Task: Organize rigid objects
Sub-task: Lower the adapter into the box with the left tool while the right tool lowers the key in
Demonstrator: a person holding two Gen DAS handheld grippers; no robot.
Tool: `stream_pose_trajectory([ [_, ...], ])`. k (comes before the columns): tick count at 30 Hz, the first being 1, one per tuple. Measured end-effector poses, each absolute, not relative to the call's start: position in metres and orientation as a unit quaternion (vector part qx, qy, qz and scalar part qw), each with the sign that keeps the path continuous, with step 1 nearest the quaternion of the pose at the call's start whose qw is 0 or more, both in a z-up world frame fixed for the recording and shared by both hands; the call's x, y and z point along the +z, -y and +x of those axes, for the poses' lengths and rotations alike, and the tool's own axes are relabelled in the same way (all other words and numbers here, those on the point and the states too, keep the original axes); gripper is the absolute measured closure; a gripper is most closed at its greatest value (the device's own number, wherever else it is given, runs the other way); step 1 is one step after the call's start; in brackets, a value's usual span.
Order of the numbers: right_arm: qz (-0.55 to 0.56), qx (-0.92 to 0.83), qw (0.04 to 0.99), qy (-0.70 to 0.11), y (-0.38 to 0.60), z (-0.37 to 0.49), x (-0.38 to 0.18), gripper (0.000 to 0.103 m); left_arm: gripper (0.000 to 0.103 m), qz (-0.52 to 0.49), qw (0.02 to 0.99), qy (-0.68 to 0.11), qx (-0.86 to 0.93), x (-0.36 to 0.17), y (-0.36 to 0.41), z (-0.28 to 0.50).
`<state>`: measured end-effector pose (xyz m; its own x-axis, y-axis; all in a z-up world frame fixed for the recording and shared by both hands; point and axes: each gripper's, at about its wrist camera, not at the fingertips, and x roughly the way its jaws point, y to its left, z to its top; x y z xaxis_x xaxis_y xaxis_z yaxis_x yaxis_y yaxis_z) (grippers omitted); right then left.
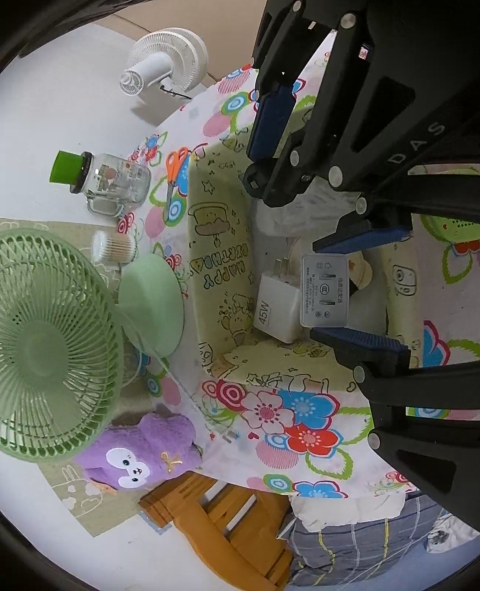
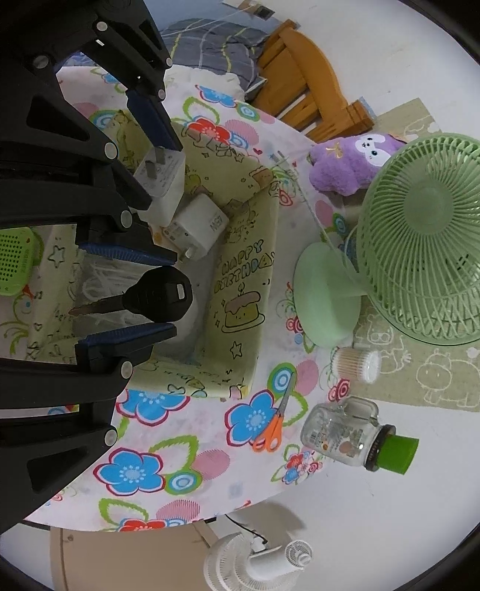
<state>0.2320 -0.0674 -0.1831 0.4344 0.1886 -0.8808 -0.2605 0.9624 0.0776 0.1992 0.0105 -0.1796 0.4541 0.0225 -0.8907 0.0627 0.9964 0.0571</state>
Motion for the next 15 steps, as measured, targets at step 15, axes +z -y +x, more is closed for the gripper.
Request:
stream_pose_trajectory([
  [15,-0.037,0.113,0.831,-0.543,0.07,0.25,-0.21,0.068,0.062,0.044,0.838,-0.544,-0.01,-0.201,-0.014,0.214],
])
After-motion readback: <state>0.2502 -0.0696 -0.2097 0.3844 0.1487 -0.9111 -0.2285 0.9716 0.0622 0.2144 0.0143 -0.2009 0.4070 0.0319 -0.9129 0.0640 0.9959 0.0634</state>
